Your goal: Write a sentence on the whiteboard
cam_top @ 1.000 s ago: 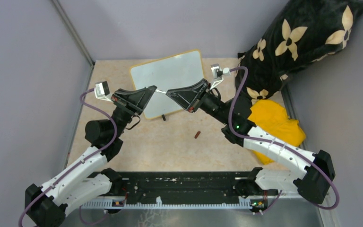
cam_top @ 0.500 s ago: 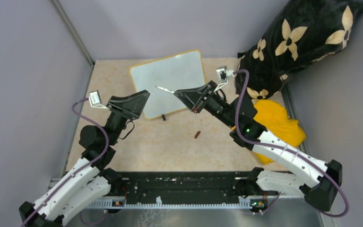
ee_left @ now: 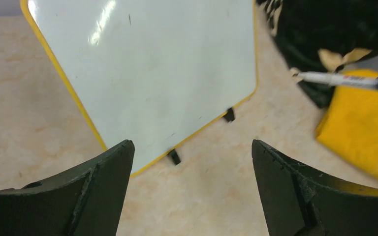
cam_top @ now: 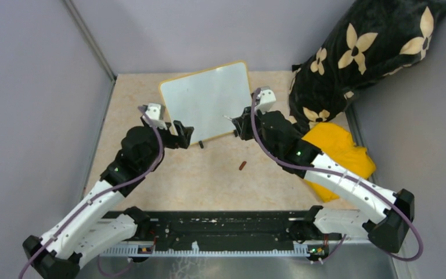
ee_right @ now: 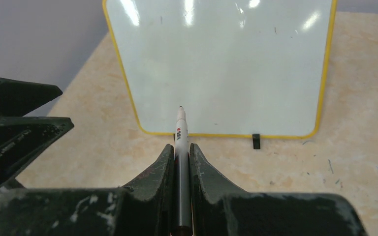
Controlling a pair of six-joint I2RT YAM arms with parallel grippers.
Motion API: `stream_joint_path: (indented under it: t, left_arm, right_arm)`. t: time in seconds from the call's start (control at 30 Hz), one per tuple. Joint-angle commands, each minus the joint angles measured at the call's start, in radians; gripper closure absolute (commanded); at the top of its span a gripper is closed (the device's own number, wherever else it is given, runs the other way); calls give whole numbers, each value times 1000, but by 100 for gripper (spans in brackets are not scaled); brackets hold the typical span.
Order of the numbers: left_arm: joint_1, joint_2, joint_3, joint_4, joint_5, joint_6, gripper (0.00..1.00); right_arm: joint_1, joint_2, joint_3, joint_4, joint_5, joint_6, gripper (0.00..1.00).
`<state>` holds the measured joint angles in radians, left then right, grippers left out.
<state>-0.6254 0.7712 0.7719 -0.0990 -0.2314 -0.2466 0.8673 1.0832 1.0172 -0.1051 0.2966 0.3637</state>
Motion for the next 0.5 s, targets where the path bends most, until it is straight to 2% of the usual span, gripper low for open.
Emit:
stream_joint_path:
  t: [0.0,0.13,0.27,0.47]
  left_arm:
    - [5,70,27,-93,-7,135,6]
    - [4,95,-23,-30,21,137,6]
    - [5,62,-117,81,8,149,6]
    - [4,10,-156,82,-54,145,6]
  right_arm:
    - [-4,43,92,-52,82,-53,100]
    - [3,80,106,-72,115,-54,100]
    - [16,82,44,9,176,-35,100]
    - [18,170,66,39,188,-46,100]
